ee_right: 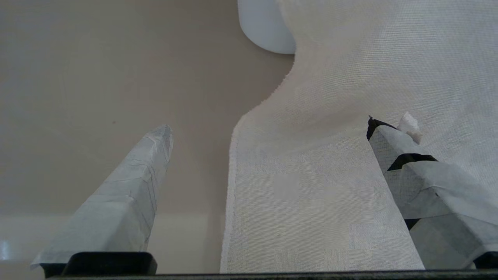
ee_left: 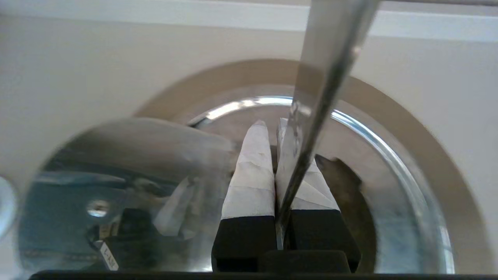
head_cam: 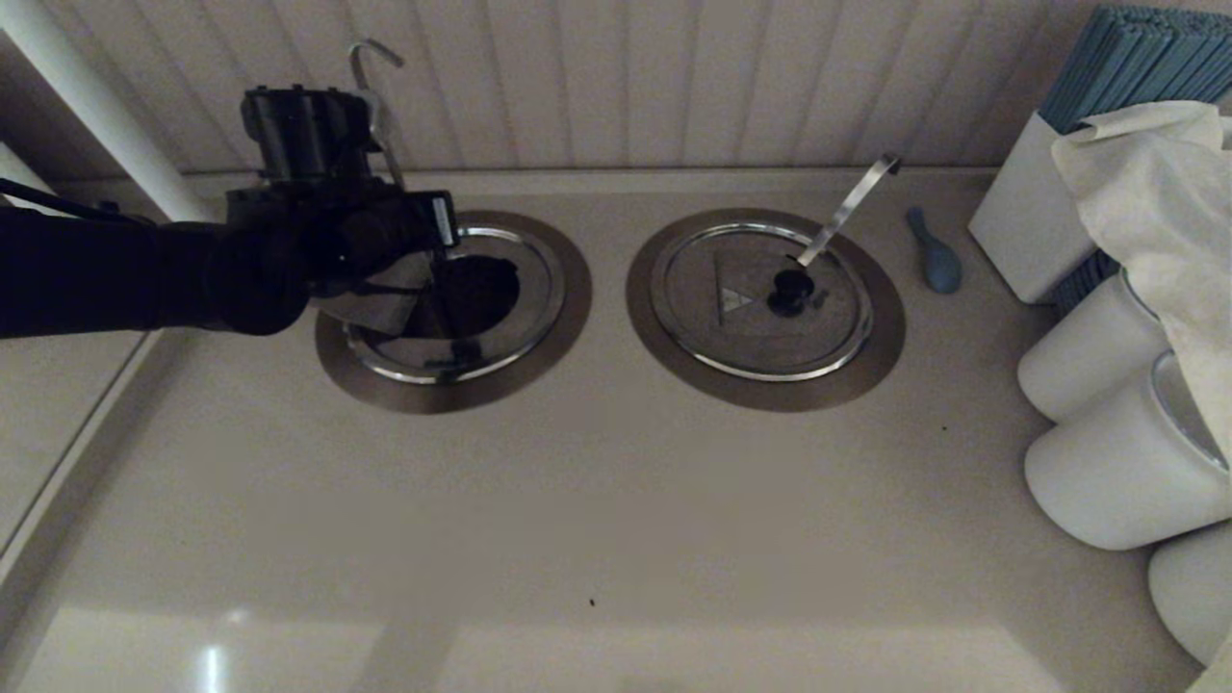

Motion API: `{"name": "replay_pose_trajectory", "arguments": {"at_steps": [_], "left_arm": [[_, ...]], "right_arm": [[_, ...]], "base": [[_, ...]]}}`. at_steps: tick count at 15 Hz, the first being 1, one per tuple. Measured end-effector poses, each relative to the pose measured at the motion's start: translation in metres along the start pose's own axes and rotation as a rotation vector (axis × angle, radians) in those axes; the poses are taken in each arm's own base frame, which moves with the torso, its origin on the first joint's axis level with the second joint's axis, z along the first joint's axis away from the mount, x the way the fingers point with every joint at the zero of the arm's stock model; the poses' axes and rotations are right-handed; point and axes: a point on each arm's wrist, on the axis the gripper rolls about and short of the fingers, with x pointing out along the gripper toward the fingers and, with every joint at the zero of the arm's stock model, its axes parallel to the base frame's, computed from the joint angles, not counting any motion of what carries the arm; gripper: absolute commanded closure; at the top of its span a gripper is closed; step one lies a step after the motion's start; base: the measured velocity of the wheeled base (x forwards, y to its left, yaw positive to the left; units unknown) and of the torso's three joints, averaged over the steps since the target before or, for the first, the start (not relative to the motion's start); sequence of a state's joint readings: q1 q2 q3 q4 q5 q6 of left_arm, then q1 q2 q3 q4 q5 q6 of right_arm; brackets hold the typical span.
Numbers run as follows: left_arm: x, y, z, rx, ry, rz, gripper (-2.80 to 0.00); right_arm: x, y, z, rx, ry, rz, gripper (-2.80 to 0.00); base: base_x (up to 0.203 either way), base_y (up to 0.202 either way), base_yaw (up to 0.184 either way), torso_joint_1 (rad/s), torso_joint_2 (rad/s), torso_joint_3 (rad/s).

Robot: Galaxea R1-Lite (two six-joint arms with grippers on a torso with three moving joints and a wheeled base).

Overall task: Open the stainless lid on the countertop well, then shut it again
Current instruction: Stir with a spoon

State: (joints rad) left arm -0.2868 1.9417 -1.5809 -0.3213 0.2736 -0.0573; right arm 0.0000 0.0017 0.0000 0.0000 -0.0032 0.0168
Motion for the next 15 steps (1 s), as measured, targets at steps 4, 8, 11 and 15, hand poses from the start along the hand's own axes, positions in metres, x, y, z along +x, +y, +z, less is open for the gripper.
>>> {"name": "replay_pose_trajectory", "arguments": {"at_steps": [4, 8, 11, 15], "left_arm": [[-0.005, -0.022, -0.003, -0.01, 0.005, -0.058, 0.0], [0.003, -0.039, -0.005, -0.062, -0.029, -0.064, 0.0], [0.014, -0.038, -0.005, -0.073, -0.053, -0.014, 0.0], [0.019, -0.014, -0.001, -0.071, -0.061, 0.04, 0.0]], "right_arm": [[0.0, 0.0, 0.0, 0.0, 0.0, 0.0, -2.8], [0.0, 0.0, 0.0, 0.0, 0.0, 0.0, -2.8], [0.0, 0.0, 0.0, 0.0, 0.0, 0.0, -2.8], [0.0, 0.0, 0.0, 0.0, 0.0, 0.0, -2.8]], "base": [[0.0, 0.0, 0.0, 0.0, 0.0, 0.0], [0.0, 0.0, 0.0, 0.0, 0.0, 0.0], [0.0, 0.0, 0.0, 0.0, 0.0, 0.0], [0.0, 0.0, 0.0, 0.0, 0.0, 0.0]]}}
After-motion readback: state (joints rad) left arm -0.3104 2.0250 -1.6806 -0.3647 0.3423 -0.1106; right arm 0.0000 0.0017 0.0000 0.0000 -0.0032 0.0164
